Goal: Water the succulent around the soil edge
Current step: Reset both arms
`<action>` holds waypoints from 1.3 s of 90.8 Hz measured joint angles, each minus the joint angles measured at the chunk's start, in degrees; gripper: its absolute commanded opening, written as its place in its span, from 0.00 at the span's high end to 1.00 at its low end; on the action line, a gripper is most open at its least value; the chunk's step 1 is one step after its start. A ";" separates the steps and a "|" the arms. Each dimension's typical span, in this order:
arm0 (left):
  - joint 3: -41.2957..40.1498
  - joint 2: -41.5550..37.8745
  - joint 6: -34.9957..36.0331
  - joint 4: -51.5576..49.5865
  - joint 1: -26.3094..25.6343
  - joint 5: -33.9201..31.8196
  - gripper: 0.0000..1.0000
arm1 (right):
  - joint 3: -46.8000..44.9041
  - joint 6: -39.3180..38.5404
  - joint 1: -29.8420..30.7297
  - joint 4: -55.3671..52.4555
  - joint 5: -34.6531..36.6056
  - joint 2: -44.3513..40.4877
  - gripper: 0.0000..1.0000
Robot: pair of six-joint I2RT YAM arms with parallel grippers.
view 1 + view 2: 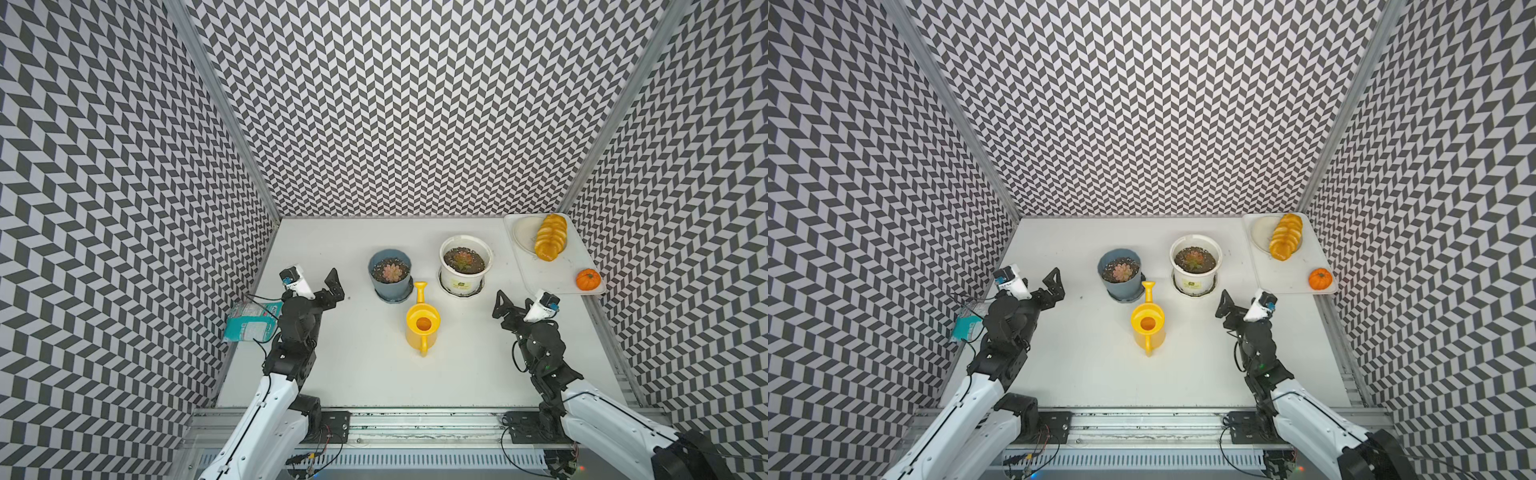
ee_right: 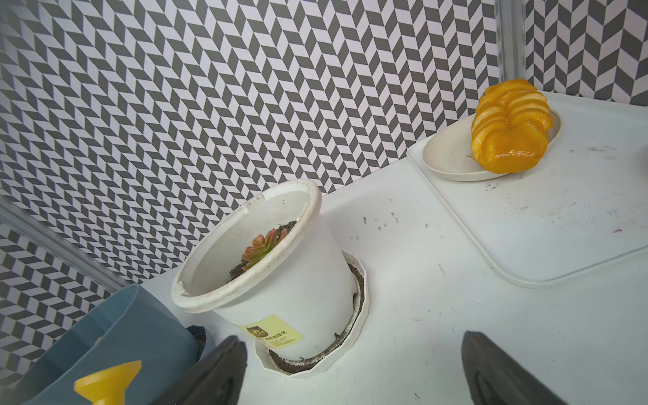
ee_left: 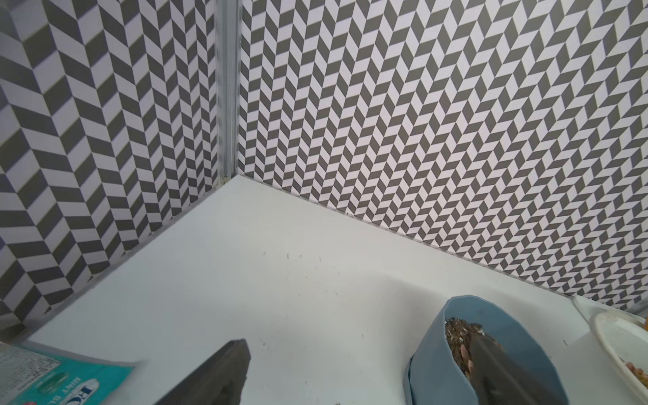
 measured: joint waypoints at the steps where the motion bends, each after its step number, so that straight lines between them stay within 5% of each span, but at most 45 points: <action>1: 0.02 0.13 0.11 0.24 0.00 -0.17 0.00 | 0.09 0.00 -0.07 -0.02 0.02 0.26 0.00; 34: 2.58 13.99 -0.20 8.70 3.17 -2.03 0.00 | 6.56 -1.99 -9.18 1.22 -0.17 7.65 0.00; 63: 9.53 32.11 -1.88 13.79 10.64 1.86 0.00 | 14.29 -1.31 -22.01 0.76 -9.27 18.32 0.00; 88: 0.07 31.17 1.60 22.69 11.30 -1.16 0.00 | 10.80 -7.78 -22.99 5.51 -11.76 13.51 0.00; 105: -7.04 26.27 4.15 31.85 11.30 -3.34 0.00 | -2.38 -12.57 -23.02 16.09 -7.13 6.49 0.00; 118: -11.89 23.45 7.08 37.59 11.21 -5.60 0.00 | -4.20 -14.67 -23.02 21.31 -4.98 8.24 0.00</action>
